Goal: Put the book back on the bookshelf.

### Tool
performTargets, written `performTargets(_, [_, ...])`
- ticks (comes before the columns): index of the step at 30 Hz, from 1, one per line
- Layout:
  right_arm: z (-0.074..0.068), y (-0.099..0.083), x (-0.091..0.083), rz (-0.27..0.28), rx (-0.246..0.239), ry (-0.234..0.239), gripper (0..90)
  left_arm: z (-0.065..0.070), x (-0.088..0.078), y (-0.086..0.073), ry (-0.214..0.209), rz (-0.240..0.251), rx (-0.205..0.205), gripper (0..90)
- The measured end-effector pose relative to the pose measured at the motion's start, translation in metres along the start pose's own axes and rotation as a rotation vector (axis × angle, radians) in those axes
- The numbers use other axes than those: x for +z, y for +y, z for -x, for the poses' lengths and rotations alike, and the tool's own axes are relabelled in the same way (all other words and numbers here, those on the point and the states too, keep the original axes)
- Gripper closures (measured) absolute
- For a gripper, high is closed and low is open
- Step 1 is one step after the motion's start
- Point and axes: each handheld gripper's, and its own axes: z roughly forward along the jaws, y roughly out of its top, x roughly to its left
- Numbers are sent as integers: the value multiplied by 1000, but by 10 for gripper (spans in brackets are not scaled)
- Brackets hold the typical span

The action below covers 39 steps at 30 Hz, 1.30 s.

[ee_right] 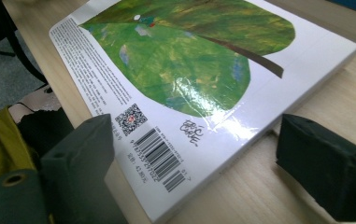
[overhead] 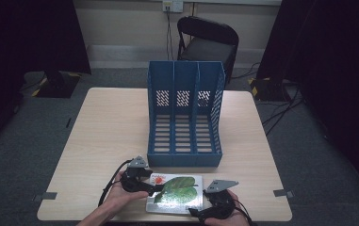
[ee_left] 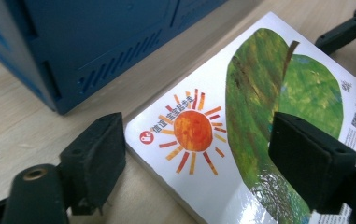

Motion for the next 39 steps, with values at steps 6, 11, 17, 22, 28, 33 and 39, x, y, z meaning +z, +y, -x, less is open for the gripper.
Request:
performTargets(6, [0,0,0,-2,-6,1,102,-2,-3,0,-13,14,-43,218])
performTargets(11, [1,-3,-5,0,24,2,131,-3,-7,2,-27,30,-48,222])
performTargets(17, [-8,-9,-6,1,-6,2,105,-3,-8,3,-54,48,-75,222])
performTargets(22, [-11,-9,-4,1,-30,-15,83,-3,-12,4,-70,76,-87,222])
performTargets(28, [-13,-8,-1,2,-25,-40,69,-3,-18,6,-85,112,-90,209])
performTargets(33, [-17,-7,2,3,-51,-73,65,-4,-26,9,-107,167,-110,210])
performTargets(39, [-19,-7,5,5,-70,-82,59,-2,-29,10,-102,189,-115,209])
